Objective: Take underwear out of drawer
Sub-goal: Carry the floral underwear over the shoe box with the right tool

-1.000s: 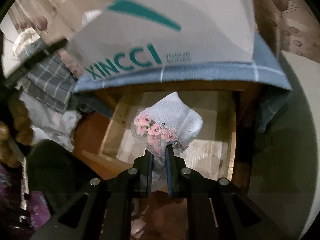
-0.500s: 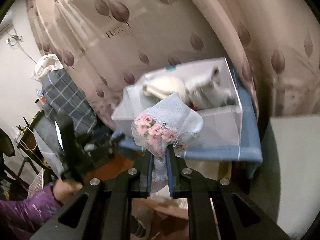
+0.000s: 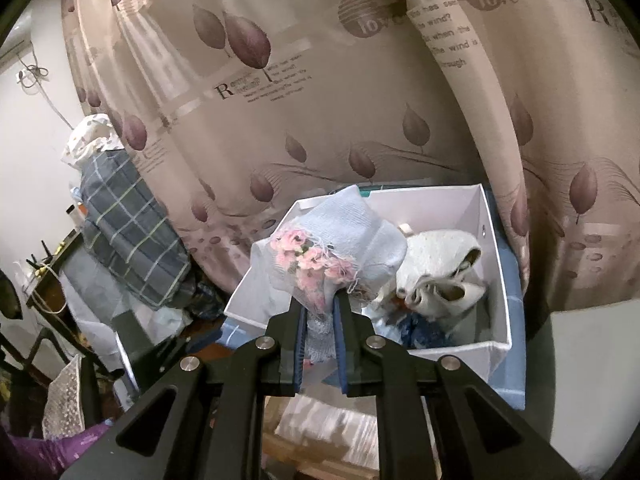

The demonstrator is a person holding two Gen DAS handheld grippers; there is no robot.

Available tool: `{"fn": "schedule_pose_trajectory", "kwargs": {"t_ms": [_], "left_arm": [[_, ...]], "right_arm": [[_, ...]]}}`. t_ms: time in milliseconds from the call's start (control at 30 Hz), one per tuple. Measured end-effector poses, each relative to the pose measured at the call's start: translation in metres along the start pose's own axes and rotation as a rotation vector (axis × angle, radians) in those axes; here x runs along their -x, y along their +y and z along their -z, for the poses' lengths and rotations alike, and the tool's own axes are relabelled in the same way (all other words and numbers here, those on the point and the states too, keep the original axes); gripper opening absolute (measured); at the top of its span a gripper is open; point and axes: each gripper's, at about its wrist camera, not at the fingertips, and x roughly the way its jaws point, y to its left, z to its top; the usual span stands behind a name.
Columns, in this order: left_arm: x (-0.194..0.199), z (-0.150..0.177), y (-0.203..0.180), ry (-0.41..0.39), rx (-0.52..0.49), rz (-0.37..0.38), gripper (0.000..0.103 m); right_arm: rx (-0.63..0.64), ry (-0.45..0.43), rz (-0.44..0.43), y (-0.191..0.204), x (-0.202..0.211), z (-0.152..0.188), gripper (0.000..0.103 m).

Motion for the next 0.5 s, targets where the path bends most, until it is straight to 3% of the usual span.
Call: {"fn": "schedule_pose_trajectory", "kwargs": {"t_ms": [500], "left_arm": [[-0.002,0.004,0.005,0.001,0.024,0.036,0.062]], "right_arm": [[0.003,0.027,0.103,-0.028,-0.034,-0.018,0.013]]}}
